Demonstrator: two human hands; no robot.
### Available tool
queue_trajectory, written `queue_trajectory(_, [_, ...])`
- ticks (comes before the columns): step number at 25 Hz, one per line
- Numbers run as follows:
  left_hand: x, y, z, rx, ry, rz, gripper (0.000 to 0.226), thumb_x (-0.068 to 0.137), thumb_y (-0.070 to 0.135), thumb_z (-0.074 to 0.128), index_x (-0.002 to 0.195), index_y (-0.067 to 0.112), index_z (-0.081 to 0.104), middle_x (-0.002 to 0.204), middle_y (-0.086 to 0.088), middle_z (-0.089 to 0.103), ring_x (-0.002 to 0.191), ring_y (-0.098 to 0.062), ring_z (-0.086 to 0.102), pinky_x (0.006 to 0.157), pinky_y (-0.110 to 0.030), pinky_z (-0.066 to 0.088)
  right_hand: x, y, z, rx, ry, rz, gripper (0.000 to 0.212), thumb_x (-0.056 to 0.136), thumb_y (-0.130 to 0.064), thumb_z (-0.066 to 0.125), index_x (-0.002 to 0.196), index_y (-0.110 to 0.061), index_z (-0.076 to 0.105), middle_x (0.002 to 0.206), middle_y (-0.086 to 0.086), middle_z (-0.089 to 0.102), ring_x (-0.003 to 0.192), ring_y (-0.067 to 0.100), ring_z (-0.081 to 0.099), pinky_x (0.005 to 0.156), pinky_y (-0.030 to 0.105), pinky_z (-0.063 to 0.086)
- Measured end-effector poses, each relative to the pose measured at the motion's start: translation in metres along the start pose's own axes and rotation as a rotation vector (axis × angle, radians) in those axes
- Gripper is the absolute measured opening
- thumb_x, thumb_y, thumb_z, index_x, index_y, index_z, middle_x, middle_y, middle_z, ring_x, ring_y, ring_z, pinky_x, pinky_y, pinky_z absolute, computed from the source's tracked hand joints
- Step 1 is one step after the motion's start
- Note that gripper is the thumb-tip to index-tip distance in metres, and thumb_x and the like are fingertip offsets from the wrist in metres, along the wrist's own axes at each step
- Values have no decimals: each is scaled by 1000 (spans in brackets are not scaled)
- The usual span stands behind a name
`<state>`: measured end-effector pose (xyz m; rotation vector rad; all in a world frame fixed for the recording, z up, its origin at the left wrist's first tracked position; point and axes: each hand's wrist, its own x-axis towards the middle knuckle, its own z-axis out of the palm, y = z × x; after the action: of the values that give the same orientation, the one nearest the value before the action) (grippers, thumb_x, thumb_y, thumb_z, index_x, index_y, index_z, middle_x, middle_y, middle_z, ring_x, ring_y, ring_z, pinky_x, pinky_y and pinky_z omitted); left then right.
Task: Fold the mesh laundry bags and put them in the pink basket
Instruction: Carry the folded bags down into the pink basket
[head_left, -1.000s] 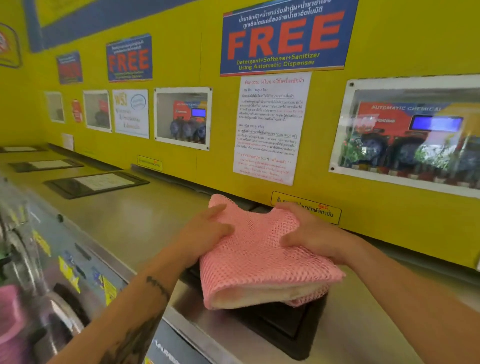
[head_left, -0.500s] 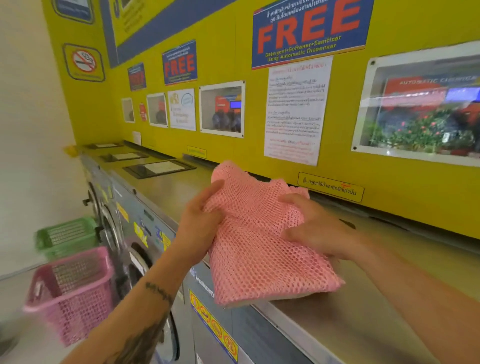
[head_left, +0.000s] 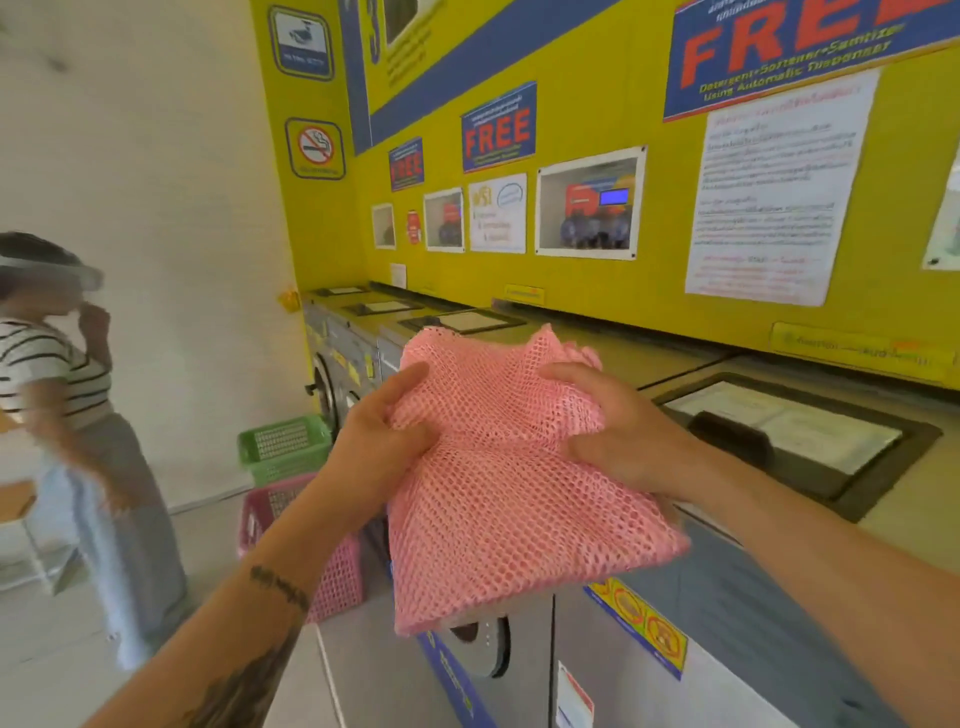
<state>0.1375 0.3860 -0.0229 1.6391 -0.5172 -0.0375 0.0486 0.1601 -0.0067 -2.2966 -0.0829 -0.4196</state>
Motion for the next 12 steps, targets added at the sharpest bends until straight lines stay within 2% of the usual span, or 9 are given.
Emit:
queue_trajectory(1, [-8, -23, -21, 22, 1, -8, 57, 90, 0, 61, 135, 34, 52, 115, 15, 51, 80, -10, 67, 77, -33, 61, -1, 2, 34, 9, 2, 12, 77, 82, 4, 68, 145, -32, 43, 143, -20, 19, 125, -16, 15, 90, -9, 16])
queue_trajectory(2, [-17, -50, -40, 33, 9, -13, 58, 89, -1, 61, 136, 32, 51, 113, 16, 51, 74, -4, 67, 71, -27, 61, -5, 8, 71, 17, 11, 25, 76, 82, 3, 68, 145, -32, 43, 138, -20, 22, 122, -14, 19, 79, -14, 18])
queue_trajectory(3, [-28, -83, -59, 60, 22, -14, 58, 89, -4, 60, 136, 29, 52, 109, 16, 52, 67, 4, 66, 64, -17, 58, -11, 18, 113, 32, 16, 45, 76, 82, 3, 68, 145, -31, 43, 137, -19, 25, 123, -12, 22, 76, -13, 20])
queue_trajectory(5, [-49, -158, -98, 106, 25, -51, 58, 86, -10, 59, 134, 23, 54, 100, 19, 51, 55, 13, 60, 51, -5, 47, -28, 40, 208, 74, 55, 88, 76, 80, 2, 68, 145, -31, 45, 142, -17, 30, 130, -4, 31, 84, -8, 25])
queue_trajectory(7, [-65, -217, -125, 98, 39, -169, 58, 85, -11, 58, 131, 24, 56, 101, 16, 49, 61, 2, 64, 56, -13, 54, -42, 56, 275, 163, 44, 191, 74, 79, 1, 68, 142, -31, 48, 143, -10, 40, 117, 1, 49, 84, -1, 36])
queue_trajectory(9, [-86, -266, -151, 100, 50, -294, 61, 82, -13, 57, 131, 23, 56, 111, 4, 54, 74, -15, 63, 68, -25, 59, -55, 64, 334, 207, 0, 320, 73, 78, -1, 68, 141, -33, 49, 143, -2, 44, 115, 10, 53, 89, 14, 45])
queue_trajectory(10, [-95, -284, -164, 117, 42, -331, 62, 81, -15, 56, 132, 21, 55, 116, -1, 56, 75, -16, 61, 66, -25, 57, -60, 65, 358, 200, -23, 383, 73, 78, -2, 67, 140, -34, 49, 143, -1, 43, 117, 14, 51, 88, 20, 45])
queue_trajectory(12, [-107, -316, -181, 161, 5, -393, 62, 82, -16, 52, 135, 16, 52, 119, -5, 55, 71, -10, 56, 55, -18, 53, -70, 73, 399, 206, -69, 496, 73, 77, -1, 65, 140, -34, 50, 142, 0, 42, 115, 15, 47, 82, 23, 42])
